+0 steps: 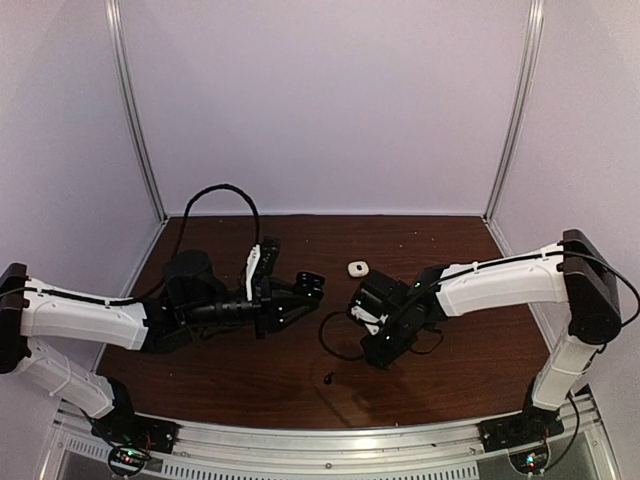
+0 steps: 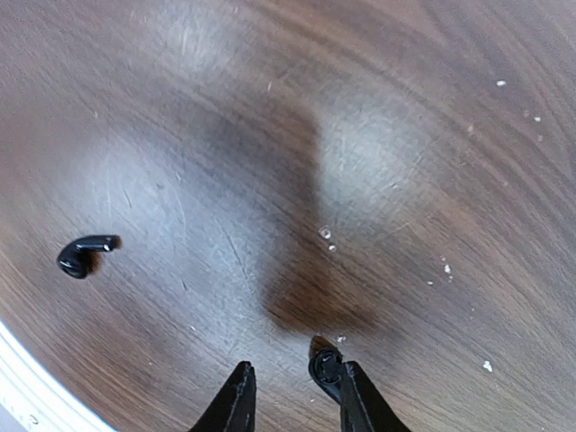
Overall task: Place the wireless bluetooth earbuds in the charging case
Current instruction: Pick up the left earbud from the center of the board, then insert the left earbud into the left side groove of the charging case, then adjust the left earbud in the left side groove of the charging case.
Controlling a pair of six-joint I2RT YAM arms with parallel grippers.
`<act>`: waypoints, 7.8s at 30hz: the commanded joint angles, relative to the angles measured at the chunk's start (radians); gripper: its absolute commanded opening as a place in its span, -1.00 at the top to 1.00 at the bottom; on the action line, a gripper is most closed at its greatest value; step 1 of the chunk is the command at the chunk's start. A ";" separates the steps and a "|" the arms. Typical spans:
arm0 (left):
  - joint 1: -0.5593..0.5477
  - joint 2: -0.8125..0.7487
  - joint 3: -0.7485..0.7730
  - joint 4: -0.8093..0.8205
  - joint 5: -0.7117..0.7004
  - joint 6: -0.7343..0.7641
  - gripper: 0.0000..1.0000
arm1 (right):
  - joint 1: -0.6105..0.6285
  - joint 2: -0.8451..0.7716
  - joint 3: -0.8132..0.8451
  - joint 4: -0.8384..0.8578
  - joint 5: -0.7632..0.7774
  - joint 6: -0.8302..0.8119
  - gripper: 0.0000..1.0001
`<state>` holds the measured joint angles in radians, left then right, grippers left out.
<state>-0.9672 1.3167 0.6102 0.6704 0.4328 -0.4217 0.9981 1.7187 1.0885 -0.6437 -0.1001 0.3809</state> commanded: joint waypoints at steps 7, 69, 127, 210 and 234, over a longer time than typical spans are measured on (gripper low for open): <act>0.009 -0.032 0.003 0.011 -0.015 0.022 0.82 | -0.001 0.086 0.069 -0.085 0.006 -0.080 0.34; 0.018 0.050 -0.133 0.445 -0.132 0.236 0.86 | -0.125 -0.519 -0.073 0.765 -0.252 -0.031 0.93; -0.037 0.052 -0.122 0.571 -0.083 0.364 0.86 | 0.205 -0.360 -0.134 1.026 -0.027 -0.199 0.97; -0.037 0.066 -0.115 0.552 -0.031 0.327 0.85 | 0.208 -0.365 -0.006 0.789 -0.052 -0.304 0.93; -0.037 0.062 -0.108 0.537 -0.048 0.316 0.85 | 0.208 -0.376 0.015 0.697 0.234 -0.316 0.84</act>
<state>-1.0004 1.3785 0.4843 1.1412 0.3744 -0.0933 1.2095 1.3689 1.0897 0.0750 -0.0132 0.0555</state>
